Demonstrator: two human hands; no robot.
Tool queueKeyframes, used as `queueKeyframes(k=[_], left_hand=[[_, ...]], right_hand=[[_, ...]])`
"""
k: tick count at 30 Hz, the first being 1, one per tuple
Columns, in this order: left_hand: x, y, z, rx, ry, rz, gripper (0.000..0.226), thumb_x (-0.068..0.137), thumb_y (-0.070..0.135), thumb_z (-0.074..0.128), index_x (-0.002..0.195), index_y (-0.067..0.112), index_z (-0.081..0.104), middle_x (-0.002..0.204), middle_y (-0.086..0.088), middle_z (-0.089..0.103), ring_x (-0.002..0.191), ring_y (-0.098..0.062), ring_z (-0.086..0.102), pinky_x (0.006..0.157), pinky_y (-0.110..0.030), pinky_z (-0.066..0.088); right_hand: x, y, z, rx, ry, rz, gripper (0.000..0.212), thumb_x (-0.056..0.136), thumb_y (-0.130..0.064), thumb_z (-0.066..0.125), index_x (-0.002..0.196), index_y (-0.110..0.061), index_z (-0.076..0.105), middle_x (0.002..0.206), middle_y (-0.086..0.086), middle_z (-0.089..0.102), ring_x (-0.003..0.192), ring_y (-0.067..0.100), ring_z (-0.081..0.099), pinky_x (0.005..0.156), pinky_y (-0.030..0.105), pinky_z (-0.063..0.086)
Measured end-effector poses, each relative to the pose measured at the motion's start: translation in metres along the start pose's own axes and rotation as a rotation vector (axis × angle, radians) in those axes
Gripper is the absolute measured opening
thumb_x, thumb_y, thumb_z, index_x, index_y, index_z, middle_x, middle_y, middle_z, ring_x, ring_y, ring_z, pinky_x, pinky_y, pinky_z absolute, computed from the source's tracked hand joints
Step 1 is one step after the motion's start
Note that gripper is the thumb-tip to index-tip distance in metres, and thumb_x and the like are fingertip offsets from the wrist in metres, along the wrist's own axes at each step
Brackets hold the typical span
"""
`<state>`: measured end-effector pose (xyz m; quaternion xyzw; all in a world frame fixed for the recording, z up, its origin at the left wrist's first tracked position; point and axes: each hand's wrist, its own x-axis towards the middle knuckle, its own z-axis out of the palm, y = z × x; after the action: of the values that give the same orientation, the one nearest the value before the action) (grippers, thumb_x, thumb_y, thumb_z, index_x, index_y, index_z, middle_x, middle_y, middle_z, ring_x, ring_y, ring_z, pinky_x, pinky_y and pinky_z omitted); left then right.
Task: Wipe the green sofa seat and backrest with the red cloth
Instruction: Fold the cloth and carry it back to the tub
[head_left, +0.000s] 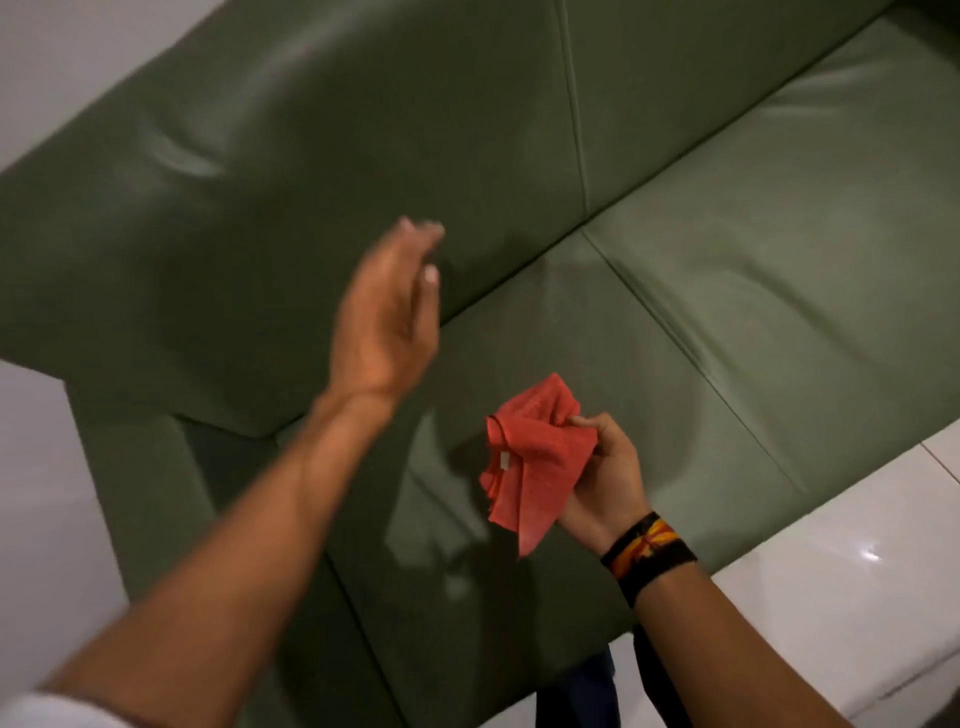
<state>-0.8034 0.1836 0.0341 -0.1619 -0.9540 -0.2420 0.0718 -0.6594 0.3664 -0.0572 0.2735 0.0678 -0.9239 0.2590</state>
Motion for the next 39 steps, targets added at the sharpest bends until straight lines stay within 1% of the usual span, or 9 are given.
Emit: queueKeyframes(k=[3,7,11,16,22,26,30,34,39], left_hand=[[-0.073,0.054,0.033,-0.301,-0.157,-0.182,0.050,0.103,0.041,0.052,0.143,0.013,0.063,0.135,-0.003,0.072,0.130,-0.016,0.065,0.115,-0.039,0.050],[-0.136,0.102,0.051,-0.347,-0.368,-0.234,0.080,0.081,0.065,0.071,0.149,0.025,0.056,0.143,0.013,0.060,0.140,0.002,0.047,0.118,-0.010,0.033],[-0.176,0.116,0.064,-0.246,-0.288,-0.404,0.061,0.078,0.060,0.076,0.125,0.023,0.067,0.115,0.007,0.067,0.109,-0.014,0.062,0.097,-0.031,0.053],[-0.222,0.134,0.054,-0.356,-0.178,-0.754,0.035,0.078,0.052,0.081,0.084,0.025,0.059,0.080,0.011,0.058,0.071,-0.006,0.054,0.066,-0.019,0.044],[-0.323,0.144,0.030,-0.571,-0.105,-1.210,0.046,0.068,0.064,0.083,0.083,0.027,0.060,0.084,0.008,0.069,0.076,-0.009,0.068,0.068,-0.027,0.059],[-0.413,0.155,0.018,-0.763,0.077,-1.406,0.032,0.070,0.051,0.090,0.086,0.032,0.071,0.083,0.014,0.077,0.076,-0.004,0.073,0.070,-0.027,0.061],[-0.513,0.158,0.011,-0.829,0.193,-1.541,0.033,0.073,0.041,0.092,0.075,0.024,0.063,0.066,0.008,0.066,0.062,-0.007,0.060,0.059,-0.032,0.053],[-0.611,0.164,-0.001,-0.866,0.476,-1.707,0.026,0.081,0.019,0.091,0.097,0.008,0.074,0.084,-0.014,0.078,0.072,-0.014,0.071,0.062,-0.026,0.061],[-0.737,0.170,-0.015,-0.878,0.902,-1.798,0.018,0.088,-0.001,0.079,0.105,0.002,0.072,0.079,0.003,0.074,0.069,-0.009,0.065,0.067,-0.027,0.056]], right_hand=[[-0.018,-0.011,-0.001,-0.034,0.039,0.040,0.042,0.086,-0.029,0.038,0.115,-0.005,0.058,0.111,0.018,0.064,0.109,0.038,0.056,0.118,0.061,0.025],[-0.031,-0.024,0.001,-0.092,0.069,0.015,0.035,0.087,-0.022,0.039,0.111,-0.005,0.059,0.107,0.014,0.064,0.106,0.029,0.060,0.115,0.045,0.035],[-0.035,-0.020,-0.002,-0.284,0.174,0.018,0.013,0.083,-0.018,0.052,0.088,-0.010,0.060,0.087,0.011,0.058,0.086,0.025,0.058,0.091,0.041,0.047],[-0.049,-0.007,-0.015,-0.415,0.281,0.034,0.016,0.092,-0.033,0.061,0.090,-0.018,0.065,0.081,0.010,0.067,0.082,0.025,0.067,0.095,0.044,0.052],[-0.079,0.036,-0.035,-0.665,0.252,0.336,0.031,0.090,-0.037,0.060,0.095,-0.014,0.080,0.097,0.012,0.077,0.089,0.023,0.075,0.089,0.039,0.061],[-0.093,0.093,-0.055,-0.996,0.204,0.625,0.050,0.079,-0.013,0.078,0.125,0.002,0.065,0.127,0.025,0.069,0.121,0.039,0.065,0.112,0.056,0.046],[-0.107,0.161,-0.073,-1.337,0.133,0.777,0.044,0.079,0.005,0.071,0.122,0.002,0.065,0.112,0.018,0.076,0.101,0.029,0.073,0.094,0.046,0.058],[-0.136,0.249,-0.094,-1.625,0.025,0.928,0.040,0.083,-0.015,0.076,0.122,-0.014,0.069,0.113,0.008,0.079,0.100,0.022,0.075,0.077,0.037,0.063],[-0.181,0.373,-0.121,-1.871,-0.056,0.910,0.033,0.089,-0.026,0.072,0.119,-0.014,0.068,0.112,0.011,0.075,0.092,0.023,0.071,0.051,0.025,0.059]])
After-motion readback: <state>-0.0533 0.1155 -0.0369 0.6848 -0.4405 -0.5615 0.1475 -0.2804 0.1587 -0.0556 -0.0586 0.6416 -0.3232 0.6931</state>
